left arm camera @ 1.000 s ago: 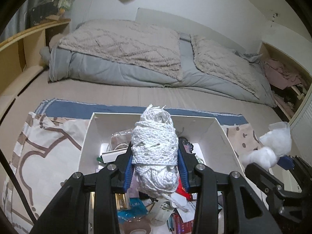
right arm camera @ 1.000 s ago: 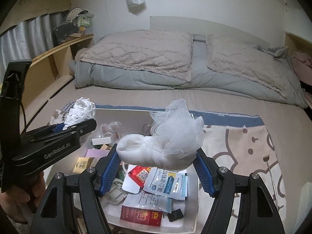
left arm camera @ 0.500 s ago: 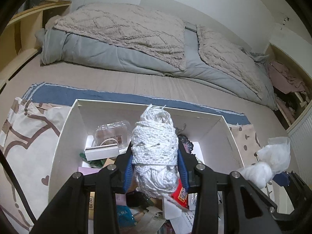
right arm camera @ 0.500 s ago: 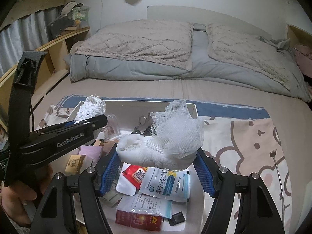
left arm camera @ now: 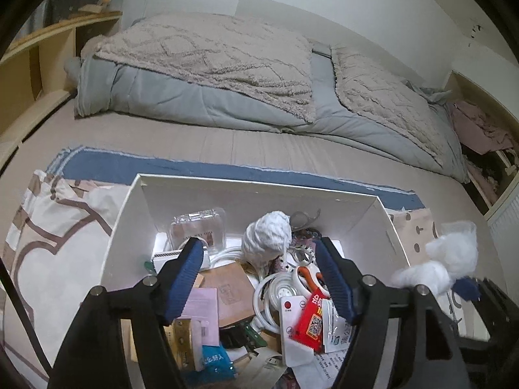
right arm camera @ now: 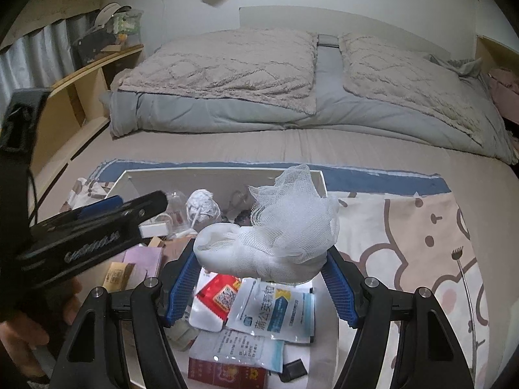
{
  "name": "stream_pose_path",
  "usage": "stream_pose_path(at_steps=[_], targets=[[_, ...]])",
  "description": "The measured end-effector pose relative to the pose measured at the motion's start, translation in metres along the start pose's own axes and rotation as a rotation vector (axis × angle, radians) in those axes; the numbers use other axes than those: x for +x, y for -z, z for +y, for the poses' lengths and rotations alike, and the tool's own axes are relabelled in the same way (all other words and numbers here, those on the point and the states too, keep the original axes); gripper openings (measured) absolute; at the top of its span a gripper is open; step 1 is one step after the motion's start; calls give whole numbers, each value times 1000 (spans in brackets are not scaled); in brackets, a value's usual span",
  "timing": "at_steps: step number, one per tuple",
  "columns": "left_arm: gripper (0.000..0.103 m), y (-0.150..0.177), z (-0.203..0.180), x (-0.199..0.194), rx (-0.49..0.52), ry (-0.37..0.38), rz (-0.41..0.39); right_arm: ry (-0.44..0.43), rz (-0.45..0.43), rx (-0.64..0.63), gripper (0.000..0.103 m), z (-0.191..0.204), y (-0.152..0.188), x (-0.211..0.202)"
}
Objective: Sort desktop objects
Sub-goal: 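Open both grippers to drop the lace ball and mesh sponge into the box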
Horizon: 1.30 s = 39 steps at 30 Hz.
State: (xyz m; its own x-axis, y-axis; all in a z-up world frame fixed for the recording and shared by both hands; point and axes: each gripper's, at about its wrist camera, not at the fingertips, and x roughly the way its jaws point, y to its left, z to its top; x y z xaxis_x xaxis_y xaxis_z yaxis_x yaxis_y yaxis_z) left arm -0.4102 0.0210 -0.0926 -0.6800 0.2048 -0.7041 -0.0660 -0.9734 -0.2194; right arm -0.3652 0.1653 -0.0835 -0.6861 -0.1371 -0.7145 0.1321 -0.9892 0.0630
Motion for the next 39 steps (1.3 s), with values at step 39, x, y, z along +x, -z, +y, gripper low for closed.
stream_pose_path(at_steps=[39], targets=[[97,-8,6,-40,45,-51,-141,-8,-49,2,103,-6,-22,37]])
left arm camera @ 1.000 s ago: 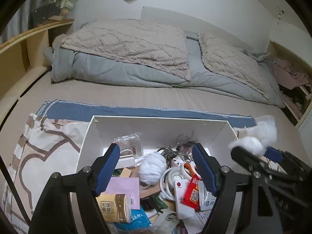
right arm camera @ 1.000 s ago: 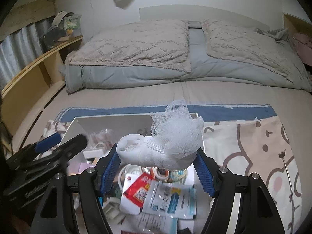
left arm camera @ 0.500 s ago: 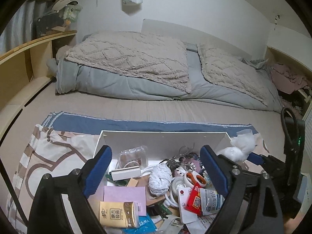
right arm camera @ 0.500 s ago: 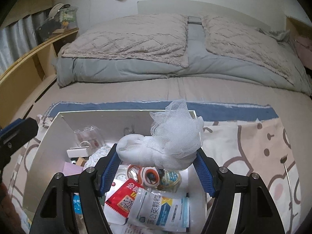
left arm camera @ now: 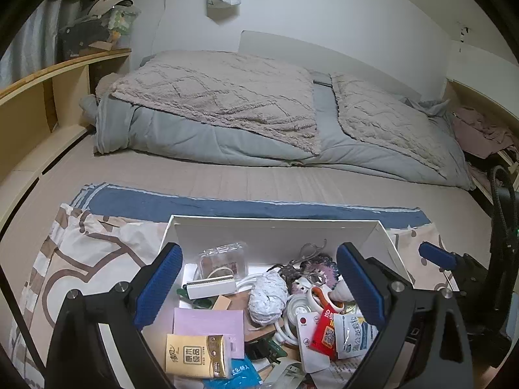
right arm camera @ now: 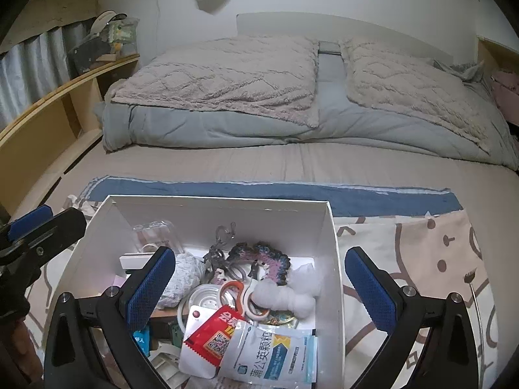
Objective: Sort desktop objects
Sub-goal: 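Open both grippers to drop the lace ball and mesh sponge into the box, then withdraw both tools upward from the white box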
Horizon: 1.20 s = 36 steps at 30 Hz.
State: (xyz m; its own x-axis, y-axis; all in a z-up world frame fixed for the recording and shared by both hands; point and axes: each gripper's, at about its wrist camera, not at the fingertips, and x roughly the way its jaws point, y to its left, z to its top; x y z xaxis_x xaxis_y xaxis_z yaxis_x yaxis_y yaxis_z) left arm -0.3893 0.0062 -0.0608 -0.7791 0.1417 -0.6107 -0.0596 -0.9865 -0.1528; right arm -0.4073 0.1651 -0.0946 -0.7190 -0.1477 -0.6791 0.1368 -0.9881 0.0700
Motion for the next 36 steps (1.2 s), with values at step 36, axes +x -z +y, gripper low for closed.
stream_pose_path(at_steps=[36], targets=[[102,-4,-17,-116,54,-96,-144,21,-172,-49,103,11,0,-137]])
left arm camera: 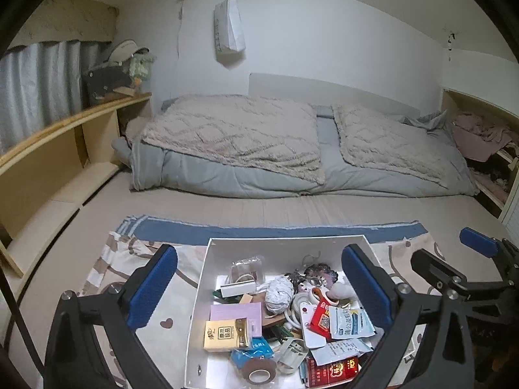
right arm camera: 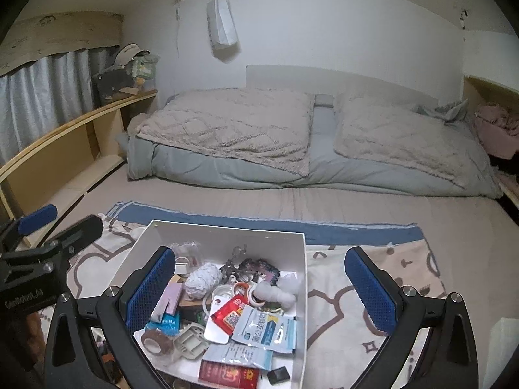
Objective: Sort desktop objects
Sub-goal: 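Withdraw both tools upward from the white box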
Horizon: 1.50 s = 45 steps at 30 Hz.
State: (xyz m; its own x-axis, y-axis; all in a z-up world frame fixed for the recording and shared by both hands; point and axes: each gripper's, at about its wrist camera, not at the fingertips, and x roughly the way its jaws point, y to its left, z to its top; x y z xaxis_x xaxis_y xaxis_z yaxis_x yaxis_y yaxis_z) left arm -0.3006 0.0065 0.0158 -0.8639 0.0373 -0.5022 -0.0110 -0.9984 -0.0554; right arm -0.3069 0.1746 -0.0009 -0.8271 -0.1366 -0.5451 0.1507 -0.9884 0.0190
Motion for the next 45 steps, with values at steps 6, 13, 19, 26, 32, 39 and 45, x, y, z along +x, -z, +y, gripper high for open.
stream_pose_path(at_steps=[6,13,19,26,32,39,45], targets=[[102,-2,0,-25,-4,-6,-46,10,-20,9,103,-6,0,-22],[102,-4,-2,-52,17,-44,-99,14,-64,14,103,-9,0,-50],[102,-6,-1,-75,12,-46,-128,12,-97,3,103,-8,1,-71],[102,-4,-6,-100,31,-51,-151,2,-138,-2,103,-5,3,-99],[102,-1,-9,-120,54,-45,-176,-10,-157,-1,103,-3,11,-114],[102,9,-2,-139,70,-31,-212,-42,-173,-22,103,-3,30,-126],[103,31,11,-143,68,-28,-223,-77,-174,-45,103,-6,59,-125]])
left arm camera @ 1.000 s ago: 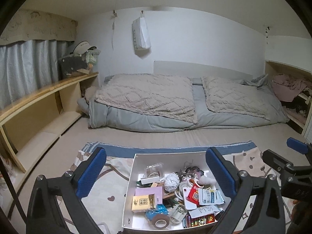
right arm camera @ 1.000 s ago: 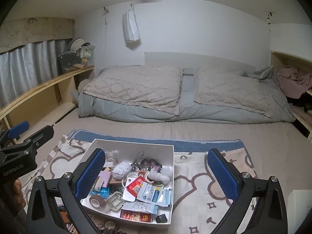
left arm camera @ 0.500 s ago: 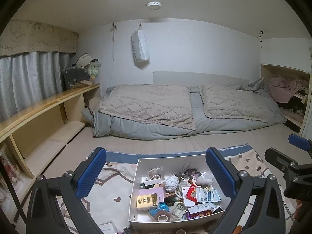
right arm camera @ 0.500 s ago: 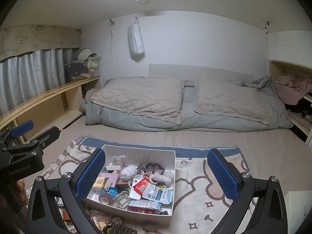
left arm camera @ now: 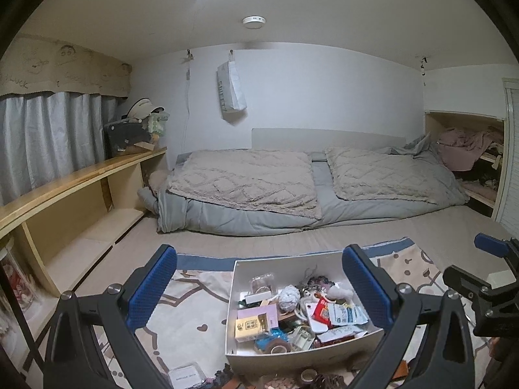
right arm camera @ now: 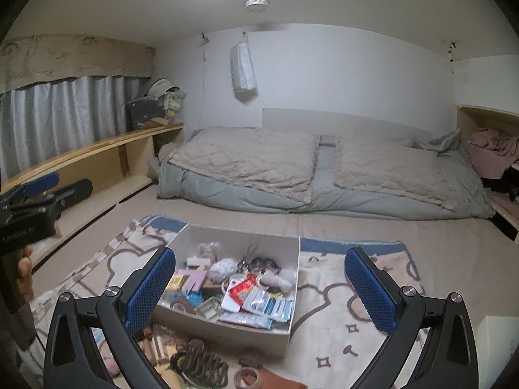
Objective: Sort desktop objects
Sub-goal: 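Withdraw both tools upward from the white box, then move both tools down toward the pile of items beside the box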
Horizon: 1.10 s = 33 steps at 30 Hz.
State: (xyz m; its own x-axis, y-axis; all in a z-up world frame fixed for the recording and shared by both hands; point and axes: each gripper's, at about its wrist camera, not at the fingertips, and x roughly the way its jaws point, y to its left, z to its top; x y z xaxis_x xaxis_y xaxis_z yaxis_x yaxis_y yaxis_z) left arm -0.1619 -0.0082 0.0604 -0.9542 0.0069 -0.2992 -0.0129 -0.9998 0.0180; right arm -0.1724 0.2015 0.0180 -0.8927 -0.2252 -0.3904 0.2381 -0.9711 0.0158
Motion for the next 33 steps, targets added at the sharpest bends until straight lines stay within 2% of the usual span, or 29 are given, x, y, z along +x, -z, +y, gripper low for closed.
stream_pose_path(at_steps=[5,14,19,29,33], targets=[[102,23,8,-6,9,24,-2,-55,17,-13,103,4,26,2],[103,60,23,-19,0,18,-33,-120,1,-56,103,11,56,-5],[103,74,30,-25,7,11,-27,-126,-17,-78,103,13,67,-11],[103,93,47,-39,22,-2,-34,-133,10,-112,103,16,89,-10],[102,100,52,-43,29,-11,-37,-165,12,-123,103,19,95,-10]])
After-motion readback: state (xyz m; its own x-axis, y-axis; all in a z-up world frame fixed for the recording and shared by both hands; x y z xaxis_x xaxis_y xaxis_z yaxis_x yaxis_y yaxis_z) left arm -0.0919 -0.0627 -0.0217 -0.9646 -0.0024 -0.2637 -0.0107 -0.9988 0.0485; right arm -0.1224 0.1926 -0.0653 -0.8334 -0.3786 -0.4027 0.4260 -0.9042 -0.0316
